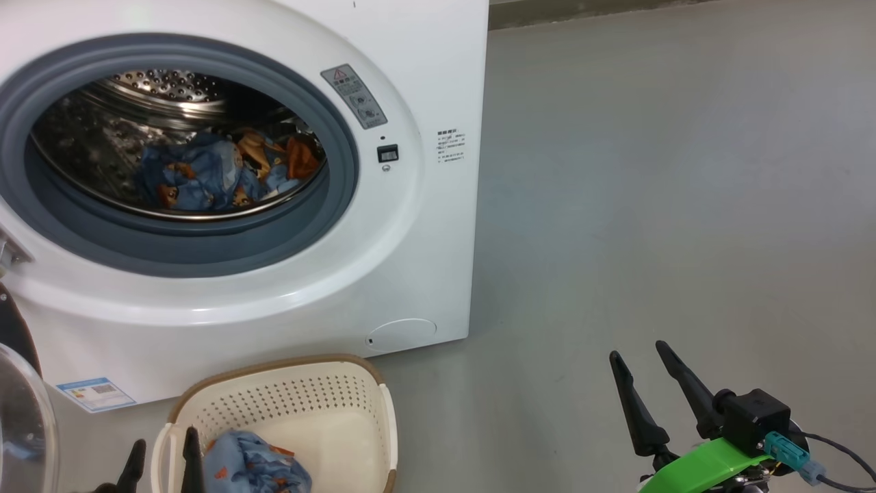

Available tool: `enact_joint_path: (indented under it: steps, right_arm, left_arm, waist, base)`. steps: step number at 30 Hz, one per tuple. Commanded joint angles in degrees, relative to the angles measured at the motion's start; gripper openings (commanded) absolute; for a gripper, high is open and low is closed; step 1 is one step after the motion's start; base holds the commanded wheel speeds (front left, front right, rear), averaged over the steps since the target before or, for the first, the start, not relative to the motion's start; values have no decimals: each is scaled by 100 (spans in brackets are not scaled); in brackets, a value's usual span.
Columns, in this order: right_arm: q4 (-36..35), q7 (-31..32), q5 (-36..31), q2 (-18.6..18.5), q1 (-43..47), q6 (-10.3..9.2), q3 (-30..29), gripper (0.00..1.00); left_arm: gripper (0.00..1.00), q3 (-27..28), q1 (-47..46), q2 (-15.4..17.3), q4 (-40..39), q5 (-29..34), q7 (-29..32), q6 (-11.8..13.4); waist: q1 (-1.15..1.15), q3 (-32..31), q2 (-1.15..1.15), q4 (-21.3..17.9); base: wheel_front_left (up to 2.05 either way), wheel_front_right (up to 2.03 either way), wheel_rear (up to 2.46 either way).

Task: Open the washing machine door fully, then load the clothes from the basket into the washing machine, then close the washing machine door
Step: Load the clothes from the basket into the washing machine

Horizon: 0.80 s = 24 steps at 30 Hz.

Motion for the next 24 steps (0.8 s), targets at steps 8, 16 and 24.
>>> enact_joint_path:
  steps: [8,16,24]
  right_arm:
    - [-90,-27,-43,-91,-30,9,145,100]
    - [-33,-27,-8,-80,-49,9,163,100]
    - [-13,-27,1,-90,-83,9,195,100]
  left_arm:
    - [100,382,177,-42,-385,168,-37,12]
    - [100,488,210,-78,-422,217,-37,6]
    - [100,574,199,-141,-413,227,-37,-17]
  waist:
    - [0,-177,0,62]
    - [0,-278,0,142]
    - [0,-287,0,234]
  base:
    - [0,0,0]
    - [0,0,0]
    - [0,0,0]
